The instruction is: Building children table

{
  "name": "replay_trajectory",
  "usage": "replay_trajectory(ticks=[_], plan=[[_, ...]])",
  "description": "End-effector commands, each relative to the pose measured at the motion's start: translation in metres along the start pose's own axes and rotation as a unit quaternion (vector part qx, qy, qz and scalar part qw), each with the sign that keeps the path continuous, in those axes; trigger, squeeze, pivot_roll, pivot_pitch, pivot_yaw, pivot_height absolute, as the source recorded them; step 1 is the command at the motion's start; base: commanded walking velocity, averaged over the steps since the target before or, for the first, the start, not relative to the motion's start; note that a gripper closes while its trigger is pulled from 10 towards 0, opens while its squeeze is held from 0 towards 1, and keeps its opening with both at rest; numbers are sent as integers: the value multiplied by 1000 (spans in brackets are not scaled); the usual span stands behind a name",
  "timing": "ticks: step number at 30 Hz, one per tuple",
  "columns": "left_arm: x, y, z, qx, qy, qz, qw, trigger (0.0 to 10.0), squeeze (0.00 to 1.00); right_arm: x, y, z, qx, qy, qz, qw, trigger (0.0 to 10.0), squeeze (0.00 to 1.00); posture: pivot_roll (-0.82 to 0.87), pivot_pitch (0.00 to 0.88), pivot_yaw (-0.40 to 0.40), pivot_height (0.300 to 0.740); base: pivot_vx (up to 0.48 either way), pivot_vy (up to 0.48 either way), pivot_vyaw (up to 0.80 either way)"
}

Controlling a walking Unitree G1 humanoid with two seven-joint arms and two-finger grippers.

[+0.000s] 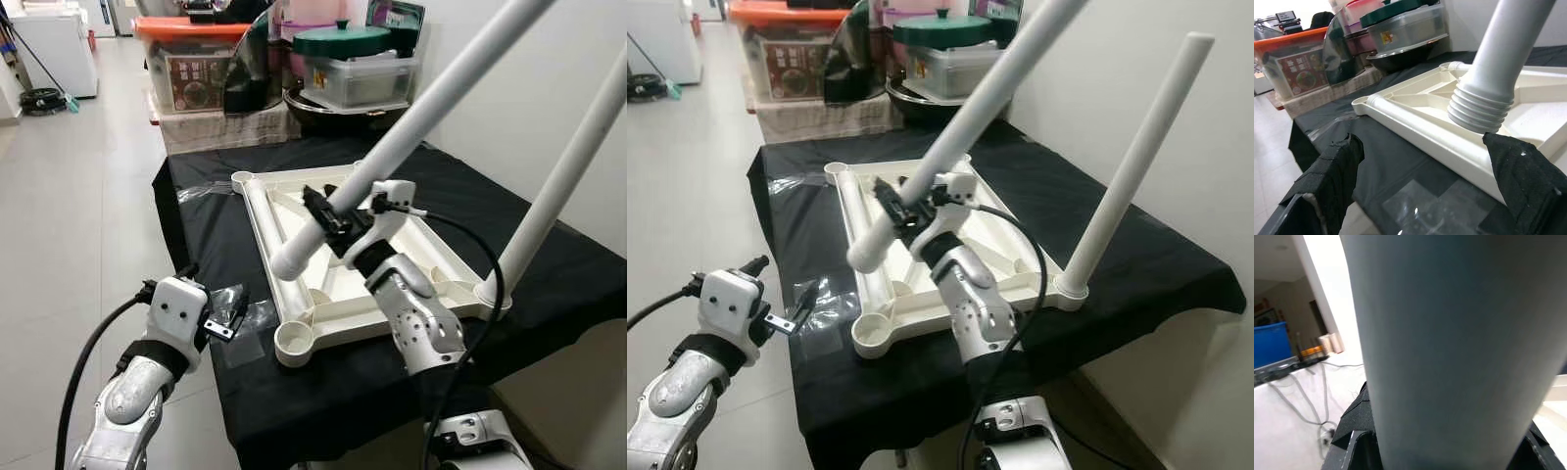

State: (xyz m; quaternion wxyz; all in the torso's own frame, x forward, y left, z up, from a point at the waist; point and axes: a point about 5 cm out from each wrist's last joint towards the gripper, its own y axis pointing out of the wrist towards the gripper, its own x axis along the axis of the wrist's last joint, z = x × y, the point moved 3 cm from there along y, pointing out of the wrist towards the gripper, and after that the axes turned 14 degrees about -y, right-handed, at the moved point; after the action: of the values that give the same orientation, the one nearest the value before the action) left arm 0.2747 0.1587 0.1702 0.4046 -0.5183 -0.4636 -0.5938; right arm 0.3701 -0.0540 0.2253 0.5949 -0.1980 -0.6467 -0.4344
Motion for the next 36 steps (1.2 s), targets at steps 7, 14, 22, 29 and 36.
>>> replay_trajectory(ticks=[7, 14, 22, 29, 36], plan=[[-30, -13, 7, 46, 31, 57, 997, 10000, 0, 5, -1, 6, 63, -9, -4, 998, 0, 0, 82, 0, -84, 740, 0, 0, 0], [-49, -31, 6, 49, 50, 90, 993, 10000, 0, 6, -1, 10, 131, -40, 9, 991, 0, 0, 91, 0, -96, 740, 0, 0, 0], [-57, -32, -3, 48, 51, 92, 993, 10000, 0, 14, 6, 18, 221, -64, 20, 973, 0, 0, 96, 0, -111, 740, 0, 0, 0], [-57, -30, -5, 47, 52, 88, 994, 10000, 0, 9, 3, 26, 220, -50, 14, 974, 0, 0, 88, 0, -98, 740, 0, -343, 0], [-61, -31, -1, 60, 50, 89, 993, 10000, 0, 5, 3, 28, 225, -37, 14, 974, 0, 0, 89, 0, -99, 740, 0, -67, 0]])
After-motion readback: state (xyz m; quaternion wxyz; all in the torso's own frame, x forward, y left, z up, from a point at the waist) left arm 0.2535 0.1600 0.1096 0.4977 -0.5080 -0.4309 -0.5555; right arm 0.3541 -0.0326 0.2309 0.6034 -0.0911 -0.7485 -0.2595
